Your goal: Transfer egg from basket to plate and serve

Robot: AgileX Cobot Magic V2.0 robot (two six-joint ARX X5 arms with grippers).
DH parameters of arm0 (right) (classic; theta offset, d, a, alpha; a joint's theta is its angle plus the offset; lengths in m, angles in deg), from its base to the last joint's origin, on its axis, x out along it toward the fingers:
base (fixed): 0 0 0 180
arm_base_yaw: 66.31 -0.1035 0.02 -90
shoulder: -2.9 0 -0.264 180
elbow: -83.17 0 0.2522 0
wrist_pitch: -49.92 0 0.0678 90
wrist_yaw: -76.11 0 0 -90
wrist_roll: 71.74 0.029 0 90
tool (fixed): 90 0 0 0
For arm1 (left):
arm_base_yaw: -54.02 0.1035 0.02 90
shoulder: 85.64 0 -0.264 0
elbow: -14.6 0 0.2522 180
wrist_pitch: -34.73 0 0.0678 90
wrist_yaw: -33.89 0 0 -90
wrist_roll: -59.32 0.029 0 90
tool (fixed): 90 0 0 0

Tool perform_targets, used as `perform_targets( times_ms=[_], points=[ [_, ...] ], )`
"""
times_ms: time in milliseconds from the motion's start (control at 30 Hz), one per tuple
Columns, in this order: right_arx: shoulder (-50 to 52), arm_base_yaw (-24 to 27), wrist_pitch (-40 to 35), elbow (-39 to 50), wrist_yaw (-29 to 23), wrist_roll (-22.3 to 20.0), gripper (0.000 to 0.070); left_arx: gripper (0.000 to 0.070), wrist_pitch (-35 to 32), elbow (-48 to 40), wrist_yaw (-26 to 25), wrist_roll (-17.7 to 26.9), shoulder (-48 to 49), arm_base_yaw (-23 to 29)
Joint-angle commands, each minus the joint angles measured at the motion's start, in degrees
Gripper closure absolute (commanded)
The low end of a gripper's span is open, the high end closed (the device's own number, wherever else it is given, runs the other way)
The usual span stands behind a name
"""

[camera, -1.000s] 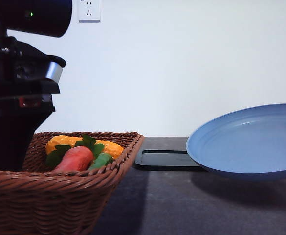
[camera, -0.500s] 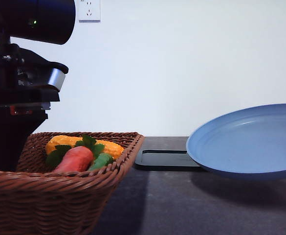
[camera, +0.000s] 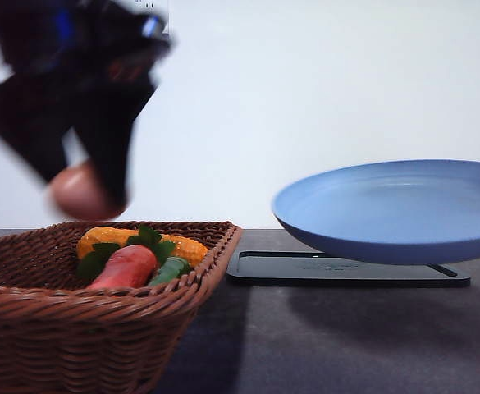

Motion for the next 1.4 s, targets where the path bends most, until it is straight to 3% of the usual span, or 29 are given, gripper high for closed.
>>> perform_targets(
  times_ms=[0,167,333,933,1167,1367],
  points=[
    [-0.3,-1.0,-0.3,-0.5,0.7,1.1,0.0700,0.0547,-2.0,3.0,-0.3,0.6,-0.7,-1.8],
    [-0.3,-4.4,-0.2,-0.5,2.9,1.5,0.0700,0.0547,-13.4,5.0,-1.3,0.8,-0.7,-7.0],
    [-0.3,-7.5,-0.4,-0.5,3.0,2.5,0.0700,0.0547,-20.0,5.0,-1.3,1.9,-3.0,-11.6],
    [-0.3,-10.2,-0.1,-0.5,3.0,2.5,0.0700,0.0534,-21.9,5.0,-1.3,3.8,-14.4,-13.3],
    [-0.3,-10.2,0.4,-0.5,3.0,2.5,0.0700,0.0287,-22.2,5.0,-1.3,3.8,-14.4,-13.4],
    [-0.3,-10.2,0.8,-0.5,3.0,2.7,0.0700,0.0269,-20.5,6.5,-1.3,3.7,-13.8,-13.4]
  ],
)
